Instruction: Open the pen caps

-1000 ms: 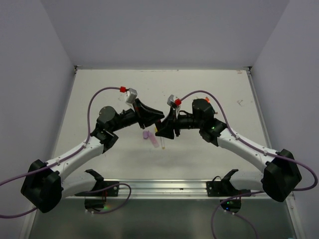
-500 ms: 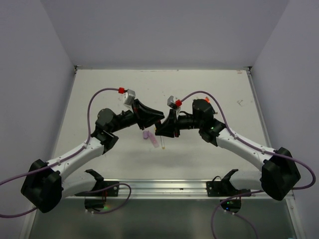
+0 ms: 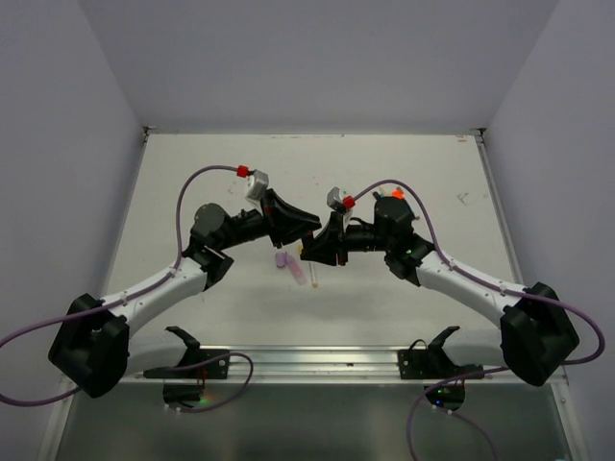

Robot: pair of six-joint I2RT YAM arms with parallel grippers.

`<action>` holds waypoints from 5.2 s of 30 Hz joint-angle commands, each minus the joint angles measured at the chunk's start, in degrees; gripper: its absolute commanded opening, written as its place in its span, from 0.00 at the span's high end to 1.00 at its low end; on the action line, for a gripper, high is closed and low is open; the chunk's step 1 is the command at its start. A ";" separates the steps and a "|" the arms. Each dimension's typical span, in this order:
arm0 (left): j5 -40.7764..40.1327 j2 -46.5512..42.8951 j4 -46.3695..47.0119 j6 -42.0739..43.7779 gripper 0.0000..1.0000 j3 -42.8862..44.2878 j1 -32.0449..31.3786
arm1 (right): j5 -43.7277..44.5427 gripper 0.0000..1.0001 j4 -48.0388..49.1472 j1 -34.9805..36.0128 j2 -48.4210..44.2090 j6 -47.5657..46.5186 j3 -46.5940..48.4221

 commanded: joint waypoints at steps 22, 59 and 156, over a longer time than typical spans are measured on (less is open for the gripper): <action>-13.33 -5.54 30.20 -4.28 1.00 8.67 9.33 | -10.05 1.00 -19.67 5.57 10.69 -5.33 -3.77; -27.92 5.00 -31.11 -10.25 1.00 8.05 0.64 | 30.90 1.00 -30.14 -5.59 6.83 7.40 -1.92; -36.63 6.06 -47.75 -3.76 0.10 13.94 -7.20 | 50.51 0.86 -28.66 -6.39 12.92 0.11 11.45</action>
